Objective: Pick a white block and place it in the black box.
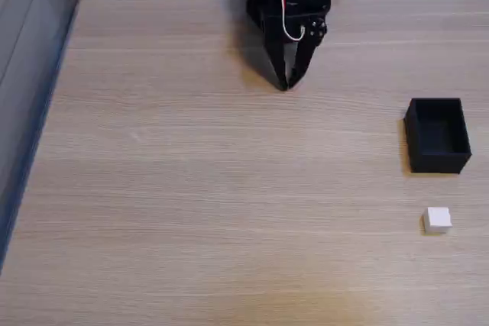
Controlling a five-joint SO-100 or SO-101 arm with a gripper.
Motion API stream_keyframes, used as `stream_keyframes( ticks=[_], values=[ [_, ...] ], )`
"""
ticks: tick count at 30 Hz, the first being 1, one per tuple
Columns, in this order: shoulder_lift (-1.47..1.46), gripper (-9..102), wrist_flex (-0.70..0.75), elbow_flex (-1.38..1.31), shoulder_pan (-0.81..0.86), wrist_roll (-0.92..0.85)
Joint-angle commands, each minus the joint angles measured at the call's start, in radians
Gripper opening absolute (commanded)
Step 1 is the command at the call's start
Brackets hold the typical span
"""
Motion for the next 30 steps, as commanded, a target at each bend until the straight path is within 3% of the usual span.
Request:
stream_keyframes(
  ticks=[1,12,22,30],
  values=[
    [-0.069,0,-0.044,-0.051,-0.005,0.006],
    [-0.377,2,-0.037,-0.410,-0.164,0.239],
    [-0.678,22,0.006,-0.747,-0.281,0.433],
    [-0.951,29,0.018,-0.983,-0.364,0.517]
  ],
)
